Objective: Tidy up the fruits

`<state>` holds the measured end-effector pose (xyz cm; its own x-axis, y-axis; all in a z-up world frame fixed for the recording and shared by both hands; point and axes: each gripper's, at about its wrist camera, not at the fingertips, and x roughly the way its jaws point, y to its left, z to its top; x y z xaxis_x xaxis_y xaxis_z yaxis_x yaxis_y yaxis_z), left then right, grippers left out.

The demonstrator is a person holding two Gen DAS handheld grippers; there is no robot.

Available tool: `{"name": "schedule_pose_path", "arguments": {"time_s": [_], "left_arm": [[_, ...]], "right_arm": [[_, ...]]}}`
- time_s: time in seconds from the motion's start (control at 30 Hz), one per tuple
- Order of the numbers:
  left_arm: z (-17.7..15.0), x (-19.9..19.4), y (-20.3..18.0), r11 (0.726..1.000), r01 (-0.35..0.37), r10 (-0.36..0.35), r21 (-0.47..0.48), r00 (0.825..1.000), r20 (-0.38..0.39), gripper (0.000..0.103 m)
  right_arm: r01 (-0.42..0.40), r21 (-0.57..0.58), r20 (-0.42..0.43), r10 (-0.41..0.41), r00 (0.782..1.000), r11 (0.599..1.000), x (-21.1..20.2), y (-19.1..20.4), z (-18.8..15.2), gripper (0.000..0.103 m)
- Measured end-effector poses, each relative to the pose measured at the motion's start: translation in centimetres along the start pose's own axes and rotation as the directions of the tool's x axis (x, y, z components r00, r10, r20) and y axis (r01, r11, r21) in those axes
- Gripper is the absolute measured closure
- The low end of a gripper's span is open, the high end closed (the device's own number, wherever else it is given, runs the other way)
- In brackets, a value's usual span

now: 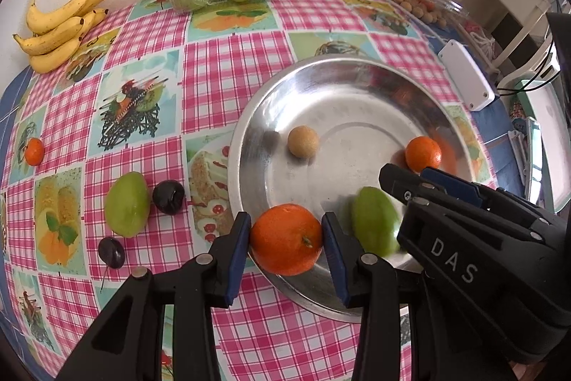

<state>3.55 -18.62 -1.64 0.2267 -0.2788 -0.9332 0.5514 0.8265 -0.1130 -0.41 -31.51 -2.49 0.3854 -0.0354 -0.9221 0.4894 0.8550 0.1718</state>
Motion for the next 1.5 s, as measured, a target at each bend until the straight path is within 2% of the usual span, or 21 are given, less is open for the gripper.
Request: {"name": "schedule_pose_path", "arguments": {"time_s": [0.27, 0.47, 0.63, 0.9, 1.37, 1.47, 1.5], "left_arm": [[0.6, -2.1, 0.4, 1.000, 0.019, -0.018, -0.021, 0.998, 0.057, 0.061], [0.9, -2.8, 3.3, 0.992, -0.014, 0.023, -0.123, 0.997, 0.075, 0.061], [0.8, -2.8, 7.2, 0.970, -0.073, 0.092, -0.231, 0.993, 0.073, 0.061], [-0.3, -2.6, 12.6, 0.927, -0.118, 0.140, -0.357, 0.989, 0.037, 0.061], [-1.2, -2.8, 16.1, 0.898, -0.123, 0.145, -0.421, 0.989, 0.020, 0.061], [-1.3, -2.6, 16.7, 0.889, -0.125, 0.144, -0.440, 0.990, 0.010, 0.059], [-1.4, -2.4, 17.0, 0.887, -0.126, 0.143, -0.445, 0.990, 0.004, 0.055]], "right_arm": [[0.002, -0.008, 0.076, -0.001, 0.997, 1.000, -2.9, 0.2, 0.5, 0.062], [0.004, -0.019, 0.075, -0.002, 0.997, 1.000, -2.9, 0.6, 0.5, 0.063], [0.007, -0.027, 0.055, -0.005, 0.998, 1.000, -2.1, 0.9, 0.4, 0.063], [0.003, -0.061, 0.047, 0.000, 0.999, 0.998, -1.9, 2.6, 0.2, 0.063], [-0.032, -0.155, 0.022, 0.036, 0.999, 0.987, -1.0, 8.4, -0.7, 0.063], [-0.026, -0.171, 0.017, 0.029, 0.999, 0.985, -0.7, 9.2, -0.9, 0.057], [-0.022, -0.171, 0.015, 0.025, 1.000, 0.985, -0.6, 9.3, -0.9, 0.050]]}}
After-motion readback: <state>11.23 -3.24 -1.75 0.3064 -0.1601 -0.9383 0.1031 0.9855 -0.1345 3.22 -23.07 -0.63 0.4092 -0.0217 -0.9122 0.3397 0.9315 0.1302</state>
